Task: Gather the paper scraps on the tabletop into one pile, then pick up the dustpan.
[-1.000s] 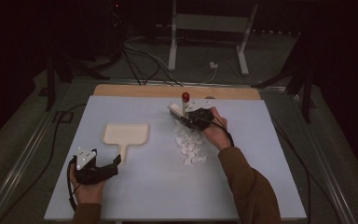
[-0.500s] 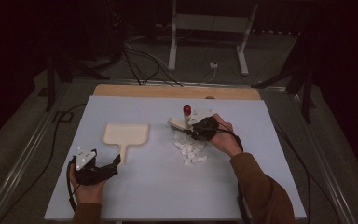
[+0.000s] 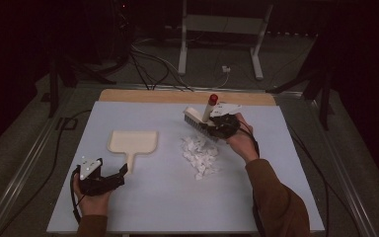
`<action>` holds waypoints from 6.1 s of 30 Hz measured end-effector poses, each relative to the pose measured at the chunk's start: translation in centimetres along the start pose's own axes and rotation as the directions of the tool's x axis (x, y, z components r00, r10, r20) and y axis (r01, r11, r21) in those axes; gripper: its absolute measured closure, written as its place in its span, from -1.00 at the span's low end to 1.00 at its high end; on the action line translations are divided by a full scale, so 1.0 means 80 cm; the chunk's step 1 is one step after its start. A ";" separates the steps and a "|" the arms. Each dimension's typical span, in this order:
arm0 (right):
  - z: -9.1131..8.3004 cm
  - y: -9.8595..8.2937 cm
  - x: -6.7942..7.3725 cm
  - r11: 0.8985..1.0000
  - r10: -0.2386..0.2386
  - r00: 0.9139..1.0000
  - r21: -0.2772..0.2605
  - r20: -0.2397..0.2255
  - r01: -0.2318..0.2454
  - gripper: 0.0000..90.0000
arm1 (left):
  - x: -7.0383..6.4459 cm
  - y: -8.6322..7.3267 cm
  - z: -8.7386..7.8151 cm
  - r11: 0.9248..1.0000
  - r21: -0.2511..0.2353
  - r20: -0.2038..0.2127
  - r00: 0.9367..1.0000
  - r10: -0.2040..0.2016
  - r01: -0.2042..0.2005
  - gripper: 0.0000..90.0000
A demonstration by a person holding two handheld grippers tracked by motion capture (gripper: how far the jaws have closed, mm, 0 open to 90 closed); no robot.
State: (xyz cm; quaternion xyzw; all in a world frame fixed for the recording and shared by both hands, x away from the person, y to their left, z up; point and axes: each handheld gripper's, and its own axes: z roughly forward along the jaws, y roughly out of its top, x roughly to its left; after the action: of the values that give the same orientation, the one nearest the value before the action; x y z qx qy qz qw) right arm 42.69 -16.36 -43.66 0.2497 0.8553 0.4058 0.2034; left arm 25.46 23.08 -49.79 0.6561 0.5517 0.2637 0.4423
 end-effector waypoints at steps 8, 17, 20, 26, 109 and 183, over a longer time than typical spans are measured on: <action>-0.005 -0.012 -0.020 0.992 0.129 0.991 0.010 0.041 -0.130 0.48 | 0.001 0.000 0.000 1.000 -0.002 -0.001 1.000 -0.002 0.002 -0.85; -0.020 -0.021 -0.033 0.979 0.160 0.981 0.111 0.112 -0.172 0.48 | 0.000 0.000 0.000 1.000 0.000 -0.001 1.000 -0.002 0.002 -0.85; -0.023 -0.025 -0.032 0.978 0.121 0.983 0.155 0.136 -0.142 0.48 | 0.000 0.000 0.001 1.000 0.000 -0.001 1.000 -0.003 0.003 -0.85; -0.041 -0.028 -0.040 0.975 0.168 0.978 0.128 0.128 -0.184 0.48 | 0.000 0.000 0.001 1.000 0.000 -0.001 1.000 -0.002 0.002 -0.85; -0.031 -0.041 0.015 0.987 -0.117 0.993 0.105 -0.013 0.117 0.48 | -0.002 -0.001 0.002 1.000 0.004 0.004 1.000 0.005 -0.005 -0.85; -0.109 -0.101 -0.004 0.888 0.384 0.906 0.198 0.180 -0.416 0.47 | -0.029 0.026 0.041 0.977 0.163 -0.015 0.989 0.144 -0.140 -0.85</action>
State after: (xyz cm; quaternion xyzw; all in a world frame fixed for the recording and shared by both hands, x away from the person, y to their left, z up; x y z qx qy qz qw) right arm 36.05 -26.13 -44.91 0.4699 0.8109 0.3185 0.1423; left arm 28.63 19.88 -49.18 0.7238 0.5289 0.2578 0.3604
